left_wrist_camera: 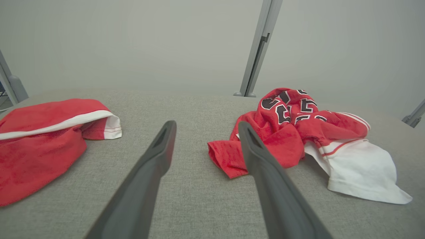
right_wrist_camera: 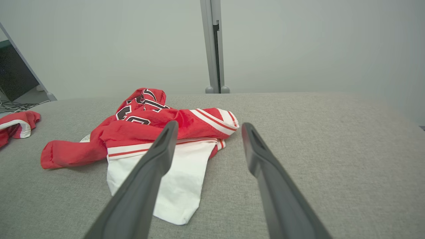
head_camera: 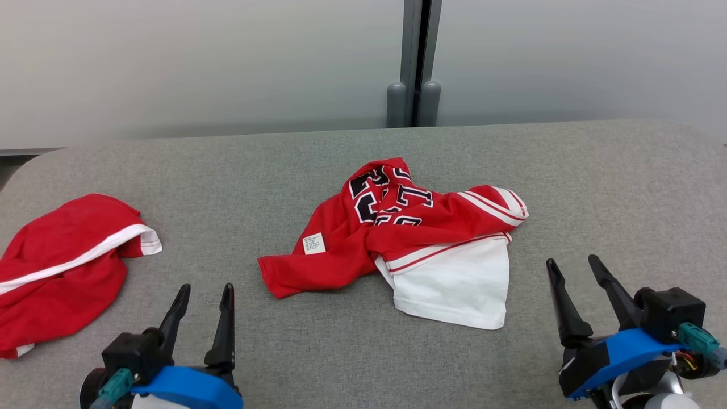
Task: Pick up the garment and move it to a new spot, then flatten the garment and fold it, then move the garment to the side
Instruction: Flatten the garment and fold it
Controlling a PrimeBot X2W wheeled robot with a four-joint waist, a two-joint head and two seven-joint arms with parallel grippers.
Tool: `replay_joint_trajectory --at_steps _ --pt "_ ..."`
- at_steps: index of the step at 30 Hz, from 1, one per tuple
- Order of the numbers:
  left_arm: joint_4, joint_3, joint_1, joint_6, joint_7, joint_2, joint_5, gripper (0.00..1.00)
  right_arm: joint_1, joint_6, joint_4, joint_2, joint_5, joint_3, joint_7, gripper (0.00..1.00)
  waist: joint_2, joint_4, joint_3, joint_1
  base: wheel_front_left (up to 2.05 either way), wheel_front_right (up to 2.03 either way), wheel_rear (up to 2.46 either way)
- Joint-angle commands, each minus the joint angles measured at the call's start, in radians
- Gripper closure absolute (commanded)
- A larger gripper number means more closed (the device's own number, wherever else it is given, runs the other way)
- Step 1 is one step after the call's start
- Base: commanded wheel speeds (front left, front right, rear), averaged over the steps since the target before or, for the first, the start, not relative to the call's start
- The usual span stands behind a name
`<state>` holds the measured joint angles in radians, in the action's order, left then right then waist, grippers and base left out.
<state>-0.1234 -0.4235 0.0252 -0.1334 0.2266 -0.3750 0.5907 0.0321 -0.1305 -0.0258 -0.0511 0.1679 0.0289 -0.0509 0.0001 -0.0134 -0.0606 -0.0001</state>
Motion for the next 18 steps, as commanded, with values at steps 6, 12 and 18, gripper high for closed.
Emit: replay_joint_trajectory --at_steps 6,12,18 --pt "-0.151 -0.048 0.177 0.105 -0.151 0.001 0.045 0.00 0.018 0.000 0.017 0.001 0.009 -0.018 -0.002 0.00 -0.0001 -0.011 -0.046 0.0001 0.00 0.00 0.00" --pt "-0.338 -0.068 0.322 0.169 -0.296 0.042 0.108 0.00 0.036 0.000 0.019 0.000 0.015 -0.042 -0.005 0.00 -0.0001 -0.044 -0.089 0.0001 0.00 0.00 0.00" --pt "-0.494 -0.061 0.406 0.194 -0.345 0.089 0.157 0.00 0.055 0.000 0.012 0.001 0.024 -0.064 -0.001 0.00 -0.0001 -0.080 -0.120 0.0001 0.00 0.00 0.00"
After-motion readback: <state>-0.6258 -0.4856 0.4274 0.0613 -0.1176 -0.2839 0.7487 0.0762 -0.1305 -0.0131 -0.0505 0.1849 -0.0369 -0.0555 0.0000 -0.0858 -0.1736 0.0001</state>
